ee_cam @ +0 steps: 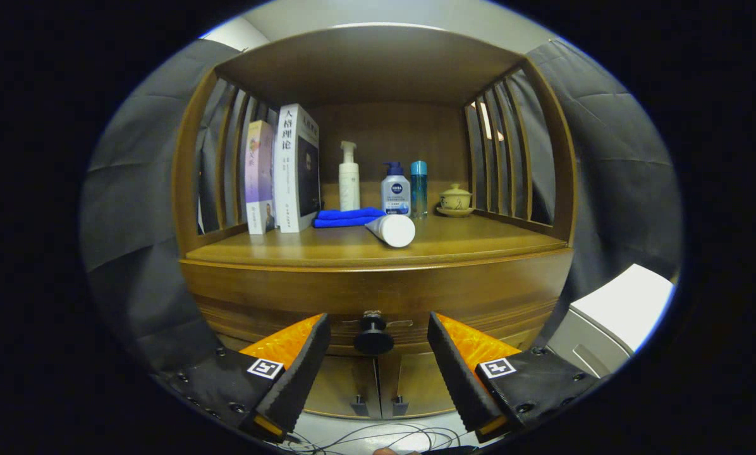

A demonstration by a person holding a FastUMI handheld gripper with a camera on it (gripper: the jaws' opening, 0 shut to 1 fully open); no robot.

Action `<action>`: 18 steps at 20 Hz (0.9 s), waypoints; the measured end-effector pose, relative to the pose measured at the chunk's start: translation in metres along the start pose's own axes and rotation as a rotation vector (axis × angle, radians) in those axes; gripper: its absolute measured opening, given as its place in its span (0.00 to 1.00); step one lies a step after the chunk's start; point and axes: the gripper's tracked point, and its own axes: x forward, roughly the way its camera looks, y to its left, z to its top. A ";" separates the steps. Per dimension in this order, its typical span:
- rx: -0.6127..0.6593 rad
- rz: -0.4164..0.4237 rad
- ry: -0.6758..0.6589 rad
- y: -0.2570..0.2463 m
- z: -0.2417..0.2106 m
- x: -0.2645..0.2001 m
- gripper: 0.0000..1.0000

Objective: Pull open the drawer, take out the items inside it, and place them on the countertop above the cabinet.

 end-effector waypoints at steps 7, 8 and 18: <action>-0.001 0.025 -0.058 -0.031 0.057 -0.080 0.97; 0.022 0.029 -0.077 -0.034 0.067 -0.092 0.97; 0.028 0.066 -0.300 -0.042 0.205 -0.201 0.96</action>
